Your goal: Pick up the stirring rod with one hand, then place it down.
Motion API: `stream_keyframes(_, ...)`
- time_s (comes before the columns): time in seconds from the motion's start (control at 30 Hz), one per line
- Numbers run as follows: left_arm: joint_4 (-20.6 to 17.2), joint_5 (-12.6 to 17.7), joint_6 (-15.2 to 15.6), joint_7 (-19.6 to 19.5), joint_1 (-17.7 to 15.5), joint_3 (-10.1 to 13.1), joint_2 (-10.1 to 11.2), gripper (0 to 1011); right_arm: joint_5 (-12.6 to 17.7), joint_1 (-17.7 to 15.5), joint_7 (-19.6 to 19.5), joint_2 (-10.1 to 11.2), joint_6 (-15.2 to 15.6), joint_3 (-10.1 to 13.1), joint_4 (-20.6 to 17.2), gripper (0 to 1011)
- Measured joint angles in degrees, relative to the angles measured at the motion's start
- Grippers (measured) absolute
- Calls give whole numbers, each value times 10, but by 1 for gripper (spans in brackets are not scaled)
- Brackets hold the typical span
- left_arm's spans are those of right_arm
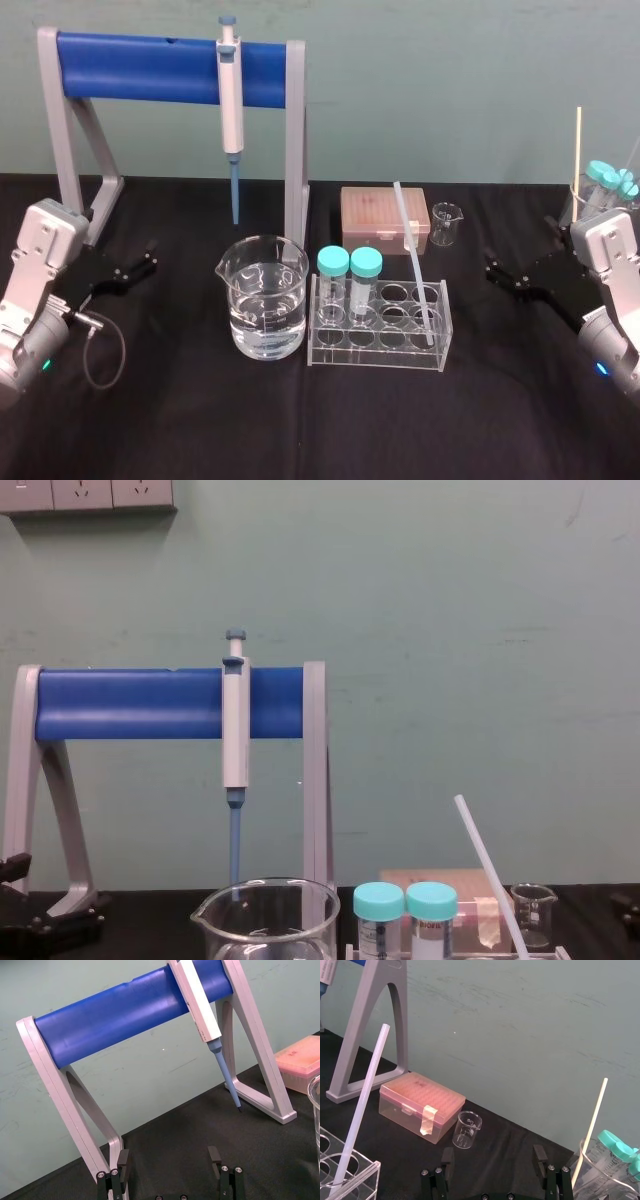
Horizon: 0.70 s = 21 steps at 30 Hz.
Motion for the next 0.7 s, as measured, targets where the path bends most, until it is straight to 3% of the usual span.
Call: stream_keyframes(0.7, 0, 0, 0, 0, 0, 0, 0, 1000, 0, 0, 0, 0, 0, 0, 0, 1003)
